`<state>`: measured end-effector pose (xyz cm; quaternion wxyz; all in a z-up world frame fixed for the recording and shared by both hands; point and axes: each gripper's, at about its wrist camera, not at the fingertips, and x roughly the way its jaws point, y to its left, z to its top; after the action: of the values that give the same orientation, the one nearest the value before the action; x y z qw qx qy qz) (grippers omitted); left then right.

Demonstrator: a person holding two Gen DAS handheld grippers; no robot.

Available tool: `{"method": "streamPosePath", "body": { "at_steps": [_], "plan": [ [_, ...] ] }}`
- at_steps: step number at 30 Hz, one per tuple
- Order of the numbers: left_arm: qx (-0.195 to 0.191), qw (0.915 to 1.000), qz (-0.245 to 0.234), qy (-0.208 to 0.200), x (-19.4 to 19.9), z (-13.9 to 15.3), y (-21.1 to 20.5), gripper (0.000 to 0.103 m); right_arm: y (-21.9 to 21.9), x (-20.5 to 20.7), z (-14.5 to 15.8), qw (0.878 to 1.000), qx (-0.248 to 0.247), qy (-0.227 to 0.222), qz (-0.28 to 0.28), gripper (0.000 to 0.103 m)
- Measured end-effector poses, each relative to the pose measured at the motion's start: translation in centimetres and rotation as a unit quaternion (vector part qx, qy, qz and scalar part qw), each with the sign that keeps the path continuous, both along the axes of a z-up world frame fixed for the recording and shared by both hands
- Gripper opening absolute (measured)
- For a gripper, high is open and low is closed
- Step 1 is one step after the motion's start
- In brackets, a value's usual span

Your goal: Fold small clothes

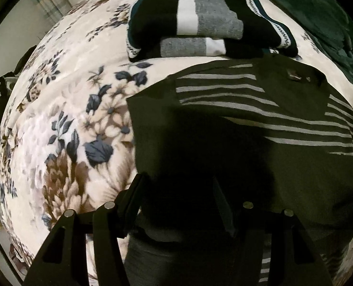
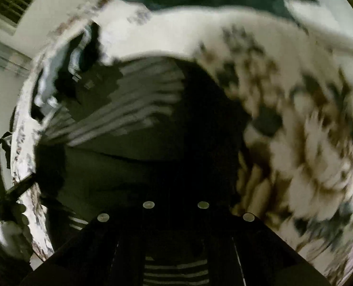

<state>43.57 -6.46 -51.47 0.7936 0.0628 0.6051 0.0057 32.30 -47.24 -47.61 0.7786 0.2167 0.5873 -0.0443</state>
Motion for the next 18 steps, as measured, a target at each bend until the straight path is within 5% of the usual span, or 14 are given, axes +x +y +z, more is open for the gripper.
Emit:
{"method": "streamPosePath", "body": {
  "at_steps": [5, 7, 9, 13, 18],
  "plan": [
    [-0.001, 0.9999, 0.011, 0.001, -0.3, 0.0, 1.2, 0.055, -1.8, 2.6, 4.2, 0.997, -0.014, -0.074, 0.001, 0.006],
    [0.001, 0.9999, 0.016, 0.001, -0.4, 0.1, 1.4, 0.055, -3.4, 4.6, 2.6, 0.999, -0.005, -0.035, 0.006, 0.011],
    [-0.003, 0.9998, 0.021, 0.001, -0.6, 0.3, 1.6, 0.055, -5.5, 5.4, 0.4, 0.999, -0.003, 0.028, -0.025, 0.027],
    [-0.001, 0.9998, 0.017, -0.007, -1.4, 1.0, 1.5, 0.055, -8.3, 3.5, 1.0, 0.995, 0.053, 0.001, -0.088, 0.032],
    [0.003, 0.9999, 0.010, -0.008, -2.3, 0.9, 0.9, 0.055, -4.7, 3.5, 0.2, 0.995, 0.088, -0.002, -0.041, 0.032]
  ]
}}
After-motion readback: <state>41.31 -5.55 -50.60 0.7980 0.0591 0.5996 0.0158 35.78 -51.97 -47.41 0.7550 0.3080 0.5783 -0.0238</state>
